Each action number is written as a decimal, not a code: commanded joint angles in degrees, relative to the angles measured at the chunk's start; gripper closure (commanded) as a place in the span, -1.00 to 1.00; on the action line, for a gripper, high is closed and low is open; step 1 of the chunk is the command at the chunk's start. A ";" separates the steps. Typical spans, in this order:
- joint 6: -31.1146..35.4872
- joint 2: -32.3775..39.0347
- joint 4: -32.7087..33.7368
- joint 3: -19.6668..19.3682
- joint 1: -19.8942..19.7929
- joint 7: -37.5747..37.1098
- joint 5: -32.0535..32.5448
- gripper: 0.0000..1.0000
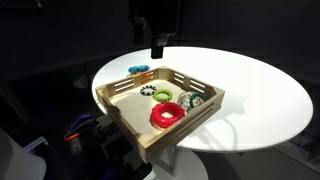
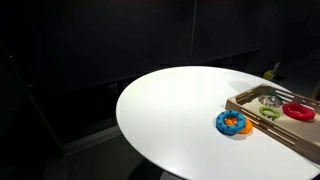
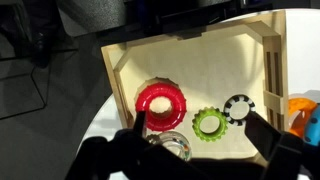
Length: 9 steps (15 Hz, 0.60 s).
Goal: Take the green ring off of the tray
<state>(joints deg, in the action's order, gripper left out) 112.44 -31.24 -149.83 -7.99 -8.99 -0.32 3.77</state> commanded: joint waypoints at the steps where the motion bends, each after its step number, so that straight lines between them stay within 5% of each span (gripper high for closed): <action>1: -0.08 0.03 0.07 0.21 -0.23 0.12 -0.12 -1.00; 9: 2.11 1.67 1.14 0.71 0.95 0.39 -1.02 -1.00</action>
<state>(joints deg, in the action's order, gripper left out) 113.08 -31.10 -149.84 -7.84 -8.81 -0.32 3.69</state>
